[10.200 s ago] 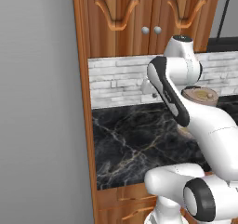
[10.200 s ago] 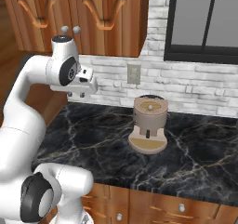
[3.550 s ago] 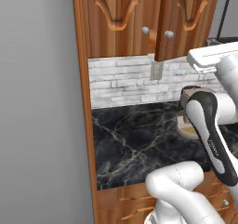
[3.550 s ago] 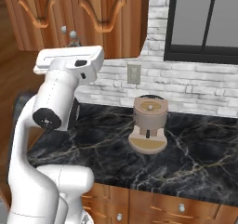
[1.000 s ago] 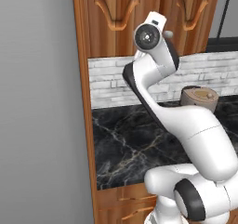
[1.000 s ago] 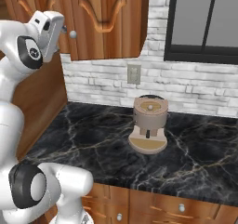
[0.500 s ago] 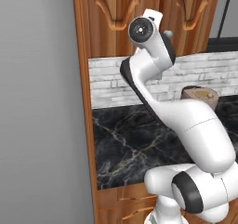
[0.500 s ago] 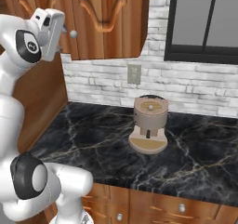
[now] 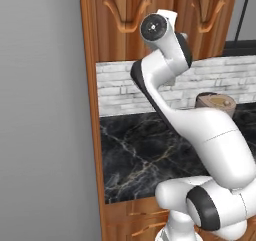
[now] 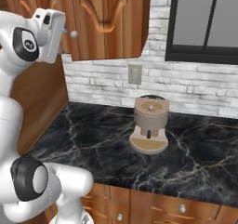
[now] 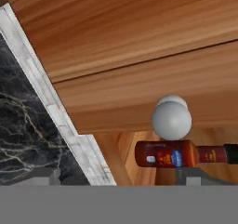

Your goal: The dining table condiment station is running low on condiment bottle. Refill the condiment station by opening the cabinet and taking the condiment bottle from the cabinet and placing it on the dining table.

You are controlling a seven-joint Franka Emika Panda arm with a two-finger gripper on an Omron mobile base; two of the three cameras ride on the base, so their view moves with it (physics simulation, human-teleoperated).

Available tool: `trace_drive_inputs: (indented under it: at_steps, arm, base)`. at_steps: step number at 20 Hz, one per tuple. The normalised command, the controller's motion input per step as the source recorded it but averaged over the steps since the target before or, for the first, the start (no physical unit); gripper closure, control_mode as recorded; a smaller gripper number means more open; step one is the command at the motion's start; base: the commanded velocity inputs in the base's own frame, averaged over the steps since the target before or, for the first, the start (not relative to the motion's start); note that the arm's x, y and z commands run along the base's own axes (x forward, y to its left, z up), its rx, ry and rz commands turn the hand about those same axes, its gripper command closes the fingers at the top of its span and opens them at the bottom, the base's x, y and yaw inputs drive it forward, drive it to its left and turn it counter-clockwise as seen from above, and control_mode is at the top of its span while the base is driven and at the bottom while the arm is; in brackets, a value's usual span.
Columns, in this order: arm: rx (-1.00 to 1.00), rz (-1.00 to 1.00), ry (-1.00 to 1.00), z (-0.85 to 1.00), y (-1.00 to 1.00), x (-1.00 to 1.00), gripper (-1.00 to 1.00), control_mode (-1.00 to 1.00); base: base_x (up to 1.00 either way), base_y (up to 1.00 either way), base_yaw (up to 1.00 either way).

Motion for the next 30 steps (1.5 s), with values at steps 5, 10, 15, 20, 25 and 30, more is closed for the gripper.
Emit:
trace_drive_inputs:
  at_steps: [5, 10, 15, 20, 25, 30]
  arm:
    - [0.0, -0.03, 0.0, -0.01, -1.0, -0.48, -1.0, -1.0]
    - [0.01, -0.05, 0.0, -0.01, -1.0, -0.56, -1.0, -1.0]
    - [0.05, -0.08, 0.0, 0.0, -1.0, -0.61, -1.0, -1.0]
    - [0.08, -0.1, 0.03, -0.01, -1.0, -0.57, -1.0, -1.0]
    - [0.1, -0.09, 0.07, -0.05, -1.0, -0.42, -1.0, -1.0]
    - [0.11, -0.05, 0.08, -0.08, -1.0, -0.2, -1.0, -1.0]
  base:
    - [0.0, 0.0, 0.0]
    - [0.0, 0.0, 0.0]
    - [0.0, 0.0, 0.0]
    - [0.0, 0.0, 0.0]
    - [0.0, 0.0, 0.0]
    - [0.0, 0.0, 0.0]
